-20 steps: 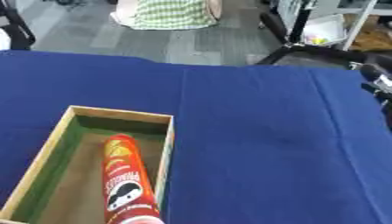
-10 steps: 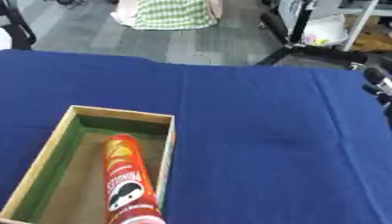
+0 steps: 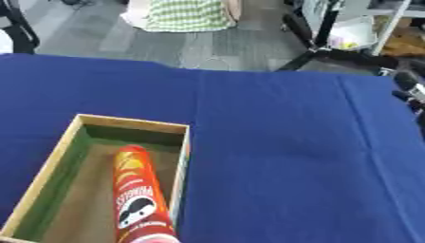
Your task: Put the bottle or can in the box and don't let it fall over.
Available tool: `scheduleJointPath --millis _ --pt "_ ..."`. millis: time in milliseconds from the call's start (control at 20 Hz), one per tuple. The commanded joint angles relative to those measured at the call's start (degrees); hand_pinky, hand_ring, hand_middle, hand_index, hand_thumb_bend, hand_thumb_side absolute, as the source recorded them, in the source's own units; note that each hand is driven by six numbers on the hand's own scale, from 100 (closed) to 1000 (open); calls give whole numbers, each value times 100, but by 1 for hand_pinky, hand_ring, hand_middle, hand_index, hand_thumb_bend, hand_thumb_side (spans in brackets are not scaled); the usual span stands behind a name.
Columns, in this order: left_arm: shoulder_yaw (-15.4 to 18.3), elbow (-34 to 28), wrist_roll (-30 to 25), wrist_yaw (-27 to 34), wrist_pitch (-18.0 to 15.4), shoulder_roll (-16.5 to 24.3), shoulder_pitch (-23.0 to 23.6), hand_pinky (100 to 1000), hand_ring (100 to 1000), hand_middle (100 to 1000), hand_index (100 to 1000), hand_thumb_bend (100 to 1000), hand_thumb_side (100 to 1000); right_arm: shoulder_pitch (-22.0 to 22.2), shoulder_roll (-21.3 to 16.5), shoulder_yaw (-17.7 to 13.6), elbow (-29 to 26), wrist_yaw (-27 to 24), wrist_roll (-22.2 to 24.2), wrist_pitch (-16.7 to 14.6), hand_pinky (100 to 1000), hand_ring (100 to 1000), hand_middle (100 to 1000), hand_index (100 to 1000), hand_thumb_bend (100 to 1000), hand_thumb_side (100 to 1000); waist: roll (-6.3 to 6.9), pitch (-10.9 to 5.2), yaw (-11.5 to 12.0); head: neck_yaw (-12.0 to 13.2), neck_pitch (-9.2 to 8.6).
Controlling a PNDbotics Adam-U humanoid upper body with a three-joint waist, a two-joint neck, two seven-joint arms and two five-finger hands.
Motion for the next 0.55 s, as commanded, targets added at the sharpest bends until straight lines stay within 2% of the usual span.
scheduleJointPath --millis 50,300,550 --pt "10 -124 -13 14 -21 139 -53 981 793 842 828 100 657 -13 -217 -85 -130 42 30 -14 892 987 1000 857 984 362 5 -85 4 3 -22" --pt "12 -127 -8 19 -19 137 -48 980 793 844 828 100 656 15 -201 -90 -149 56 42 -10 891 981 1000 855 971 350 10 -104 12 -35 119" --pt "13 -131 -5 24 -22 136 -43 979 792 844 827 100 655 25 -203 -99 -195 48 47 -18 891 979 1000 855 963 343 17 -117 20 -100 165"
